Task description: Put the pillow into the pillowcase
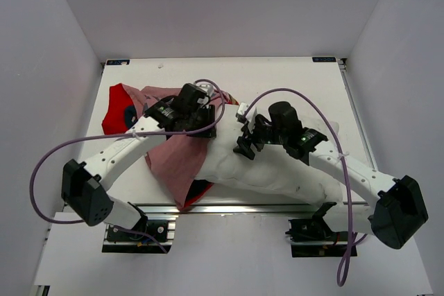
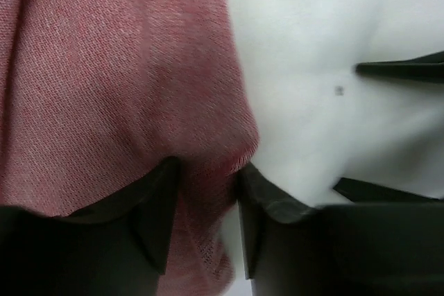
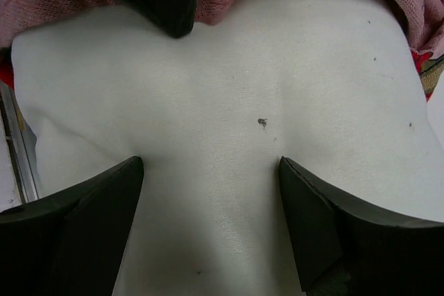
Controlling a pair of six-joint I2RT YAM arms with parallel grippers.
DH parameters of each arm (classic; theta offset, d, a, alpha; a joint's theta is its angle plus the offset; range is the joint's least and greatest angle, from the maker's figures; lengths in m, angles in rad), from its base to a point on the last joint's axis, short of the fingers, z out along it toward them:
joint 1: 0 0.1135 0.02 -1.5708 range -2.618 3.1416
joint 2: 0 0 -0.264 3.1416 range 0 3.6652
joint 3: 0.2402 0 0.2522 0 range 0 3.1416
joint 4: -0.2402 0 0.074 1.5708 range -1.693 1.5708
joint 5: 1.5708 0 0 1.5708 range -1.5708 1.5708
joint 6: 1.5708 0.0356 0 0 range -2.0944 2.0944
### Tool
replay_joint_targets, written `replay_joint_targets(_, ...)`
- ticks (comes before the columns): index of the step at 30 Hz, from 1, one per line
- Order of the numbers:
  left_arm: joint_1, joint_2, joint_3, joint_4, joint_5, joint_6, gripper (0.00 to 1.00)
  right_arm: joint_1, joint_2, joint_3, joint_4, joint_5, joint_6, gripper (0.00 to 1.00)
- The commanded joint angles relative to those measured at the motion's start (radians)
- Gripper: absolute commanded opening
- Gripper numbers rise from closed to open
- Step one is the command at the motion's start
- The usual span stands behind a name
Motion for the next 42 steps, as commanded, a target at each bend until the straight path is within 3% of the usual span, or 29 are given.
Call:
replay_joint_targets(1,-0.006,0.003,0.003,-0.023,-0.086,-0.013,0.46,-0.010,0.043,0.011,-0.021,0.036,0.019,0.82)
replay_joint_targets(2,-0.005,0.000,0.006,-0.021,-0.082,-0.014,0.37,-0.011,0.054,0.003,-0.015,0.036,0.019,0.75)
replay_joint_targets(3,-0.005,-0.002,0.011,-0.021,-0.073,-0.016,0.20,-0.011,0.068,0.000,-0.007,0.025,0.023,0.68)
replay_joint_targets(4,-0.006,-0.008,0.020,-0.018,-0.056,-0.019,0.14,-0.013,0.103,-0.001,0.008,0.011,0.025,0.61)
replay_joint_targets(5,-0.006,-0.008,0.047,-0.017,-0.025,-0.028,0.09,-0.013,0.126,0.003,0.009,-0.006,0.038,0.45)
replay_joint_targets(7,-0.009,-0.011,0.087,0.002,0.051,-0.042,0.00,-0.011,0.202,0.045,0.014,-0.067,0.075,0.26)
replay_joint_targets(8,-0.009,-0.015,0.136,0.035,0.081,-0.063,0.00,-0.013,0.229,0.067,0.020,-0.090,0.126,0.05)
replay_joint_targets(9,-0.009,-0.015,0.165,0.060,0.146,-0.077,0.00,-0.019,0.252,0.122,0.028,-0.128,0.164,0.00)
replay_joint_targets(13,-0.013,0.035,0.360,0.152,0.275,-0.143,0.00,-0.085,0.342,0.313,0.155,-0.233,0.461,0.00)
replay_joint_targets(14,-0.014,0.072,0.441,0.172,0.292,-0.160,0.00,-0.134,0.352,0.357,0.248,-0.248,0.608,0.00)
replay_joint_targets(18,-0.016,0.140,0.561,0.209,0.296,-0.192,0.00,-0.278,0.419,0.626,0.382,-0.164,0.906,0.00)
replay_joint_targets(22,-0.016,0.150,0.520,0.256,0.260,-0.206,0.00,-0.372,0.456,0.792,0.390,0.008,0.954,0.00)
replay_joint_targets(24,-0.014,0.124,0.416,0.276,0.202,-0.207,0.00,-0.383,0.438,0.760,0.423,0.037,0.922,0.00)
replay_joint_targets(27,-0.006,0.104,0.280,0.354,0.159,-0.217,0.00,-0.351,0.422,0.646,0.410,-0.036,0.928,0.00)
replay_joint_targets(30,-0.006,0.129,0.219,0.506,0.211,-0.284,0.00,-0.237,0.381,0.465,0.421,-0.082,0.919,0.00)
replay_joint_targets(33,-0.006,0.146,0.207,0.549,0.242,-0.328,0.00,-0.104,0.341,0.332,0.447,-0.099,0.933,0.00)
replay_joint_targets(38,-0.006,0.051,0.106,0.569,0.164,-0.356,0.00,-0.030,0.352,0.258,0.494,-0.155,1.036,0.00)
replay_joint_targets(42,-0.006,-0.073,-0.064,0.742,0.116,-0.500,0.00,-0.047,0.387,0.234,0.488,-0.165,1.115,0.00)
